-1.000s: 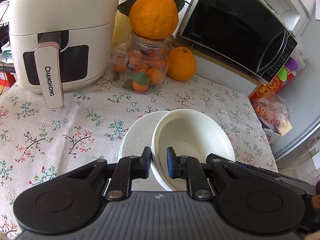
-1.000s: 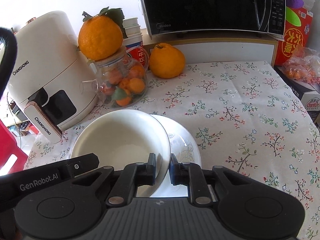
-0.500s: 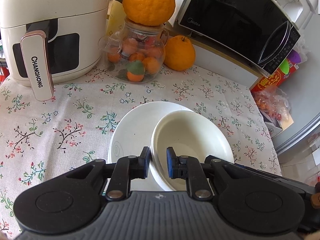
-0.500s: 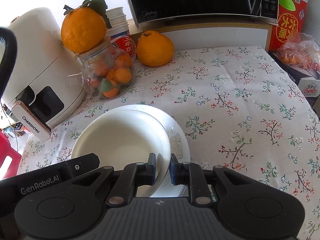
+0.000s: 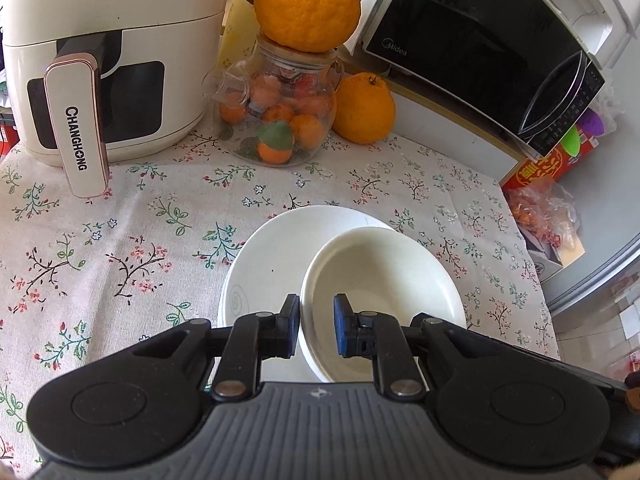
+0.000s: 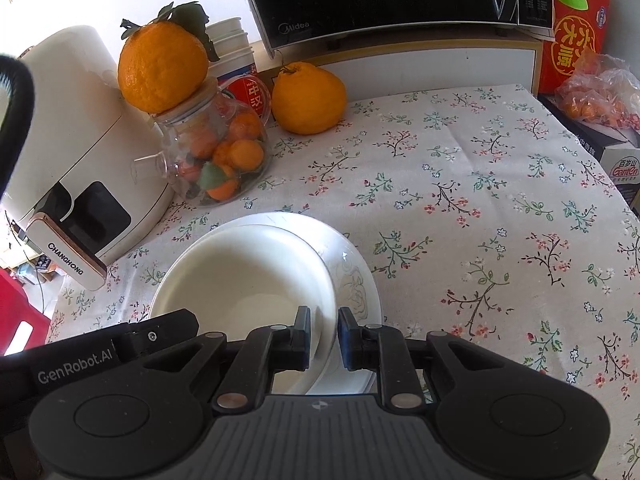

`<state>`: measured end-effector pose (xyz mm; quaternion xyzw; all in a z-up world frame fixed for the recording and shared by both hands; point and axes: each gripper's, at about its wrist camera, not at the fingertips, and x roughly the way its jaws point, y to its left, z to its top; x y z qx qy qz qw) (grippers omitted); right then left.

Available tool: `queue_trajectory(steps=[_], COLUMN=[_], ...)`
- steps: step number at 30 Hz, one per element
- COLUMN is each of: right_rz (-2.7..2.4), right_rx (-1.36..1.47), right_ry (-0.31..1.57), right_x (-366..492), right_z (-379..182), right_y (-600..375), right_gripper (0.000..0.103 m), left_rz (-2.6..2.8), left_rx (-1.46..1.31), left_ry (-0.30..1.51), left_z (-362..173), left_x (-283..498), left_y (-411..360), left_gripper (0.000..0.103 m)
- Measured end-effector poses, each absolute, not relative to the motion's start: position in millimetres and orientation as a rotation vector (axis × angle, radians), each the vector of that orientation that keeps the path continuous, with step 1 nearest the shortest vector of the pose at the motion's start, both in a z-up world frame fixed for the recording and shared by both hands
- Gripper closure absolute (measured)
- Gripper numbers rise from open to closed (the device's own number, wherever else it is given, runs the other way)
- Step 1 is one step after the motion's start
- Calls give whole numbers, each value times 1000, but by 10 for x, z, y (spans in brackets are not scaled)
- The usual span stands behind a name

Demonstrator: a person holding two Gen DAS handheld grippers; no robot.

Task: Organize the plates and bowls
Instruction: 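Lower the stacked bowls onto the white plate stack with both grippers, then open both grippers and release the bowls on the plates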

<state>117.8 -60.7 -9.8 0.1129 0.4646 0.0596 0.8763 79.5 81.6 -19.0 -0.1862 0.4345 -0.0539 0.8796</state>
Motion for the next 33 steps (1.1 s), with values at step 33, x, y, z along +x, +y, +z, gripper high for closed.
queue_trajectory(steps=[33], right_rz=[61], right_rx=[332], right_ry=[869], right_x=[871], right_z=[102], right_y=[-832], right_gripper=[73], left_rz=[12], left_rx=[-283], left_ry=[794], left_z=[94], left_x=[432], left_y=[925], left_gripper=[74])
